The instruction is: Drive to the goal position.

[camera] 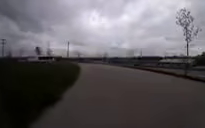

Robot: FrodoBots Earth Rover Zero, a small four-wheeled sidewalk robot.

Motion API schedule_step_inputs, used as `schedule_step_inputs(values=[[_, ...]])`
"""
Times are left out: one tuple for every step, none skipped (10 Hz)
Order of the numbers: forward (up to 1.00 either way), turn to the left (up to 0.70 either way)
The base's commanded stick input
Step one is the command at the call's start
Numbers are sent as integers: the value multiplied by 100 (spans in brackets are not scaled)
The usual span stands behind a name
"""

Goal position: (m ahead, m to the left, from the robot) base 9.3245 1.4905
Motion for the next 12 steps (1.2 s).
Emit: schedule_step_inputs(values=[[100, 0], [100, 0], [100, 0], [100, 0], [100, 0], [100, 0], [100, 0], [100, 0], [100, 0], [100, 0], [100, 0], [100, 0]])
